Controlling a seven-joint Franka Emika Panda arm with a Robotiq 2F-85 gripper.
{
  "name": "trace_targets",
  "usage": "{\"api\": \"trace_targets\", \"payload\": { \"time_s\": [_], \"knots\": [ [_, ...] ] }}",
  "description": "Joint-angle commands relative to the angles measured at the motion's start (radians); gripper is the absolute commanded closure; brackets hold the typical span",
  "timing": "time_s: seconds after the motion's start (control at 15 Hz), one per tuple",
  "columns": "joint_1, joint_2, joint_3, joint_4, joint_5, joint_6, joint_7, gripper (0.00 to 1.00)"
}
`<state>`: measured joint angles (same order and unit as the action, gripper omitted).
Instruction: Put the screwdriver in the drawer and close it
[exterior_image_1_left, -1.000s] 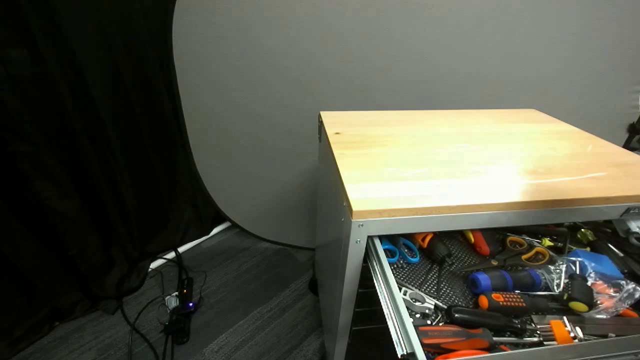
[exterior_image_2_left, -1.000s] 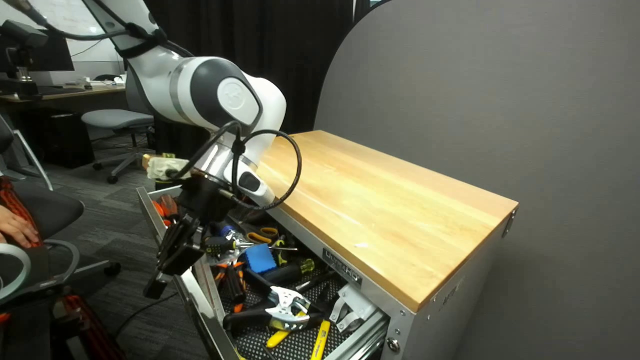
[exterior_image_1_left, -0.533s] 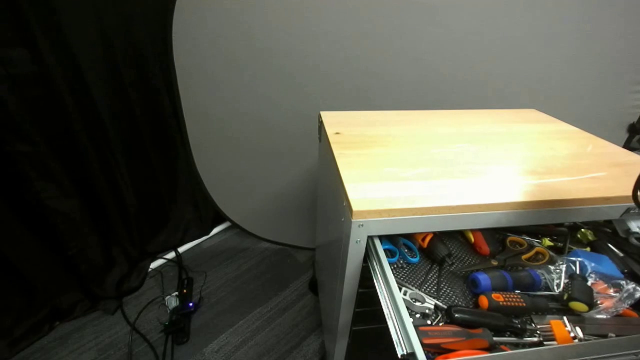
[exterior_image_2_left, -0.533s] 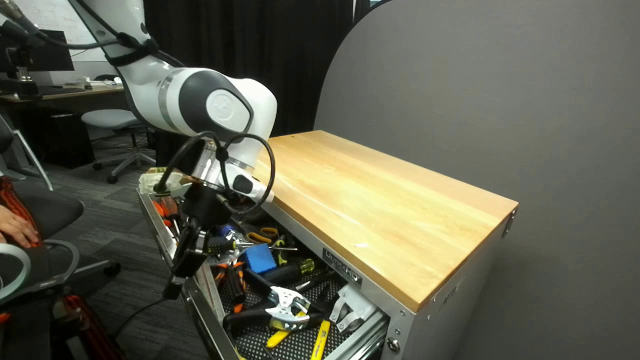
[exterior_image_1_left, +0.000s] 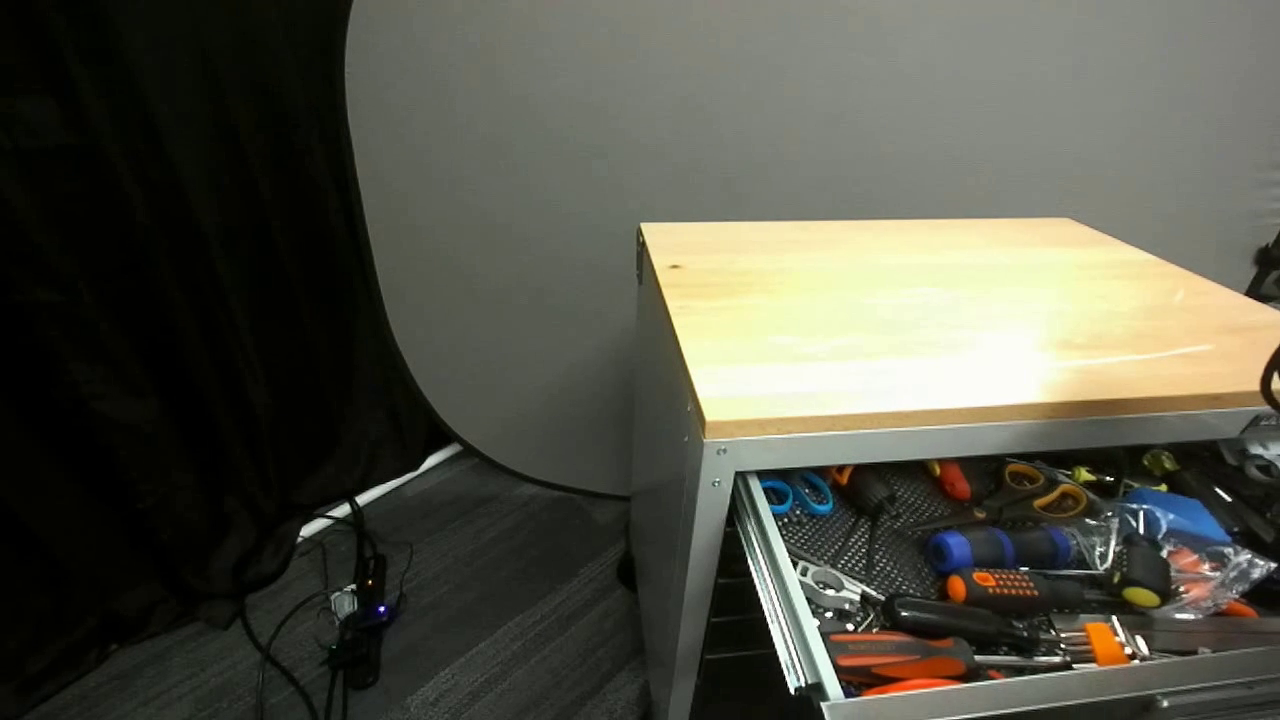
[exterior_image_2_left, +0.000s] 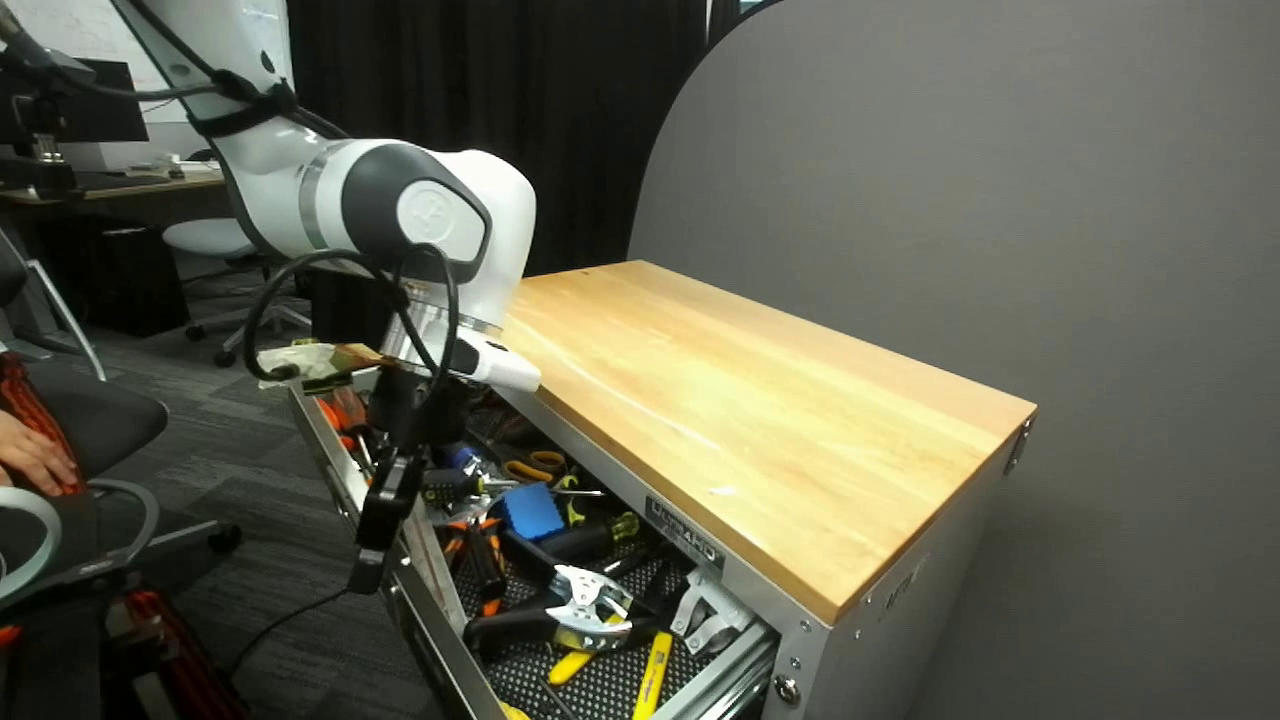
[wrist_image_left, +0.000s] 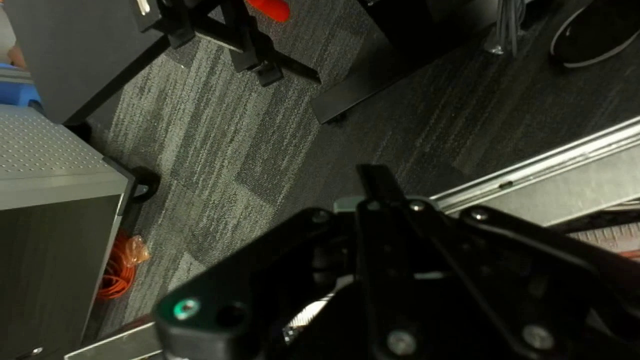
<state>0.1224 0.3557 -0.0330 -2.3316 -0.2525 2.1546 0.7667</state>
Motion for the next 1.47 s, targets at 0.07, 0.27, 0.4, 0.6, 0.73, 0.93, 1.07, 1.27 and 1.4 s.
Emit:
{"api": "trace_targets", "payload": {
  "time_s": [0.07, 0.27, 0.4, 0.6, 0.73, 0.93, 1.07, 1.27, 1.4],
  "knots": [
    [0.042, 0.012, -0.025, 0.027, -0.063, 0.083, 0.149, 1.0],
    [0.059, 0.024, -0.026, 0.056, -0.114, 0.11, 0.23, 1.0],
    [0.071, 0.032, -0.031, 0.076, -0.157, 0.128, 0.286, 1.0],
    [0.087, 0.048, -0.039, 0.103, -0.212, 0.154, 0.367, 1.0],
    [0.096, 0.068, -0.043, 0.121, -0.241, 0.159, 0.404, 1.0],
    [0.108, 0.099, -0.048, 0.147, -0.279, 0.169, 0.452, 1.0],
    [0.117, 0.119, -0.05, 0.167, -0.303, 0.178, 0.481, 1.0],
    [0.12, 0.129, -0.051, 0.195, -0.324, 0.203, 0.523, 1.0],
    [0.108, 0.116, -0.044, 0.199, -0.312, 0.232, 0.518, 1.0]
  ]
}}
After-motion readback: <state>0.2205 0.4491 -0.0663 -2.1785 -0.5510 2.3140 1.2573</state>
